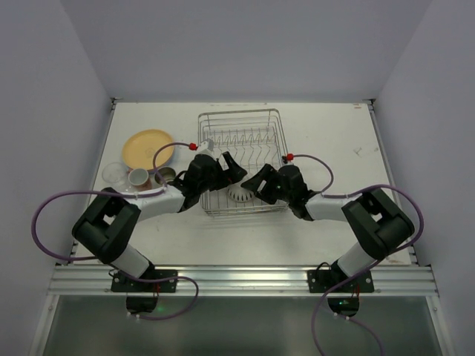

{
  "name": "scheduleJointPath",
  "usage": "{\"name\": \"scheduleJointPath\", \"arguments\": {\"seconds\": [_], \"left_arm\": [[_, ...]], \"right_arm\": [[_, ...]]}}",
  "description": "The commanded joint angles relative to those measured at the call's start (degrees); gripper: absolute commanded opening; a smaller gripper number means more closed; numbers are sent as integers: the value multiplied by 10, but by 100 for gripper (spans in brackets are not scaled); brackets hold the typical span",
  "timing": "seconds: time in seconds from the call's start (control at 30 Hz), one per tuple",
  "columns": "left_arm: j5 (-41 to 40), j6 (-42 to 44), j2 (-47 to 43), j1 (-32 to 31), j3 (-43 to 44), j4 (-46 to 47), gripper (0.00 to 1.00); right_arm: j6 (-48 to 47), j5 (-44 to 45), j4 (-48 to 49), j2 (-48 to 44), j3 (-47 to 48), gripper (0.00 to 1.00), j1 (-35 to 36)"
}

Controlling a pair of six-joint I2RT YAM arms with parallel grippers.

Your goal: Unload the mixed dishes from the dish rack

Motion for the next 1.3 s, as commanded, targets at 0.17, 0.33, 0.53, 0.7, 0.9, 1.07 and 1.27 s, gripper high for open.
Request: {"name": "scheduleJointPath", "arguments": {"seconds": [0.17, 0.33, 0.53, 0.7, 0.9, 1.07, 1.27], "left_arm": [[4, -7, 17, 0, 12, 6, 100], [4, -2, 11, 0, 15, -1, 100], [4, -2, 11, 0, 22, -4, 100], [4, 2, 0, 0, 28, -12, 100], [3, 7, -9, 0, 39, -24, 100], [-19, 27, -22, 5, 61, -61, 100], [-40, 64, -63, 35, 101, -123, 100]], "right_arm": [[-2, 34, 83, -15, -43, 67, -3], [-30, 29, 121, -35, -53, 55, -3], [-59, 13, 168, -49, -64, 46, -3], [-77, 7, 165, -56, -59, 23, -2], [-95, 1, 145, -70, -50, 9, -3], [-142, 15, 65, -103, -18, 3, 2], [-198, 108, -68, -158, 24, 1, 36]]}}
